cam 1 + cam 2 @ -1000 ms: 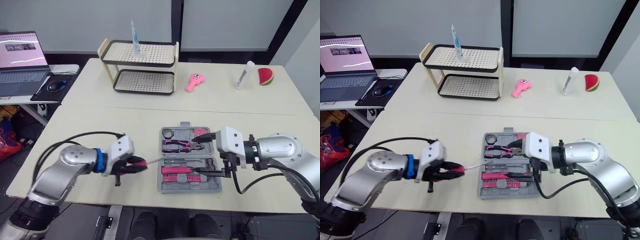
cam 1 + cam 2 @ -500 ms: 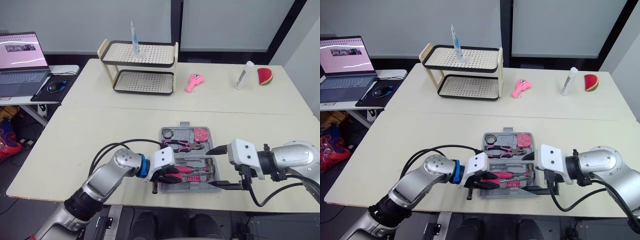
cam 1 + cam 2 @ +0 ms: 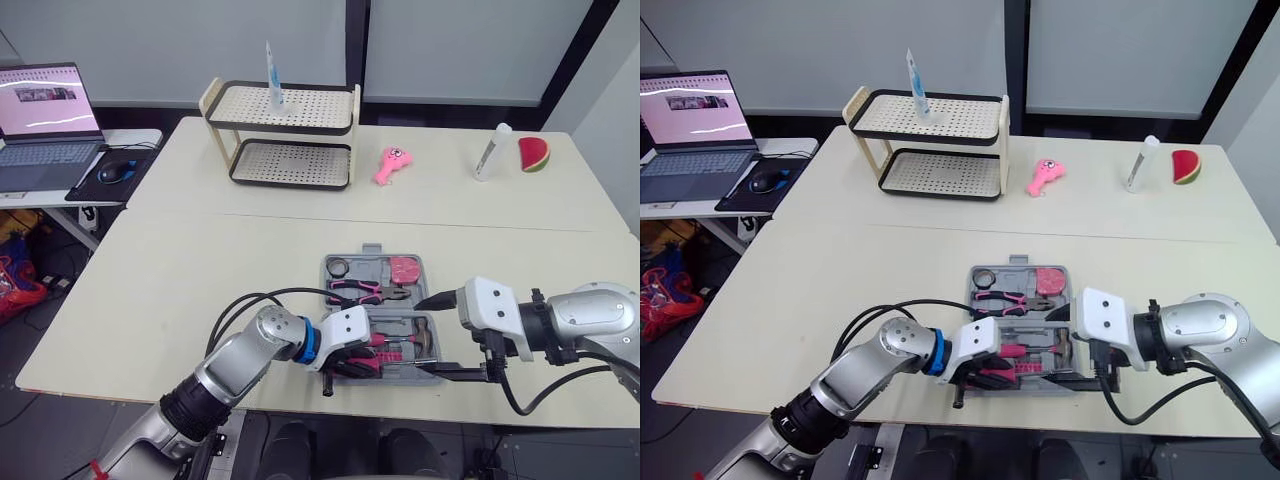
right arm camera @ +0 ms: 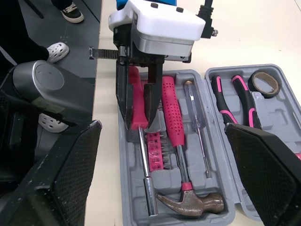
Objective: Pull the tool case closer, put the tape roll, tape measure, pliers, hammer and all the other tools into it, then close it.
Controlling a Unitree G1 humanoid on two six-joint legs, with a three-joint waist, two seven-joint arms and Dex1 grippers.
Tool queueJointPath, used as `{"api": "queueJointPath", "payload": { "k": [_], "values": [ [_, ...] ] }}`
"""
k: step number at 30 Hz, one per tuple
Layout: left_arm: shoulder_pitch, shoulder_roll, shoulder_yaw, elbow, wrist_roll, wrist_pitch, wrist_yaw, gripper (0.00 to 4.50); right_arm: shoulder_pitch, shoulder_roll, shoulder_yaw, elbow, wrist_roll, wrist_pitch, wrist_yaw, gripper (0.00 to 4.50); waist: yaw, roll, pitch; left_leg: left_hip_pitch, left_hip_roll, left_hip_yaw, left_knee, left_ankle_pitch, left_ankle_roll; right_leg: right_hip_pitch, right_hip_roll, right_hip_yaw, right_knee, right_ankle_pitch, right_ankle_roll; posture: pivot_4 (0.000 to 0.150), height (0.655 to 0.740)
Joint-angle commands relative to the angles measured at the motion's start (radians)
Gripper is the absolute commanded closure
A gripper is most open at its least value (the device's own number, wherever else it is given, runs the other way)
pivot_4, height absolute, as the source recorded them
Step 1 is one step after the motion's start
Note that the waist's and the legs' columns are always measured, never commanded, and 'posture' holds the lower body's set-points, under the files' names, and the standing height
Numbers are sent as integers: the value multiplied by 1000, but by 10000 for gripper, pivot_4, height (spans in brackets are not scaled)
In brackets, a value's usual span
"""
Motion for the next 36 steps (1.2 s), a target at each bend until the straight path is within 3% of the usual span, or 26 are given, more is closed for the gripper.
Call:
{"api": "queueJointPath", "payload": {
  "k": [1,3,4,9,18,21,28,36],
  "values": [
    [-2,-12,-16,-20,6,2,0,37811,-7,0,-27,-35,20,4,-7,0,1,0,0,0,0,0,0,0,0,0,0,0,0,0,0,1500,7400],
    [-3,-14,-17,-19,7,2,0,37811,-8,2,-27,-35,19,5,-8,0,1,0,0,0,0,0,0,0,0,0,0,0,0,0,0,1500,7400],
    [-3,-14,-18,-19,6,3,-3,30499,-8,3,-27,-34,19,5,-9,0,1,0,0,0,0,0,0,0,0,0,0,0,0,0,0,1500,7400],
    [-7,-17,-10,-13,6,-21,-8,16460,-9,10,-22,-30,16,3,-12,0,1,0,0,0,0,0,0,0,0,0,0,0,0,0,0,1500,7400],
    [-7,-13,45,-17,-30,-93,-45,16460,-1,11,-26,-24,13,-4,-10,0,1,0,0,0,0,0,0,2,-3,0,0,0,0,0,0,1500,7400],
    [-7,-9,46,18,-19,-150,-66,22074,1,9,-27,-19,11,-6,-7,0,1,0,0,0,0,0,0,2,-3,0,0,0,0,0,0,1500,7400],
    [1,-15,13,76,35,-214,-70,44763,16,6,-32,-19,7,-10,-7,0,2,0,0,0,0,0,0,2,-3,0,0,0,0,0,0,1500,7400],
    [17,-31,-11,124,75,-234,-65,44924,35,8,-33,-24,4,-11,-15,0,3,0,0,0,0,0,0,2,-3,0,0,0,0,0,0,1500,7400]
  ]
}}
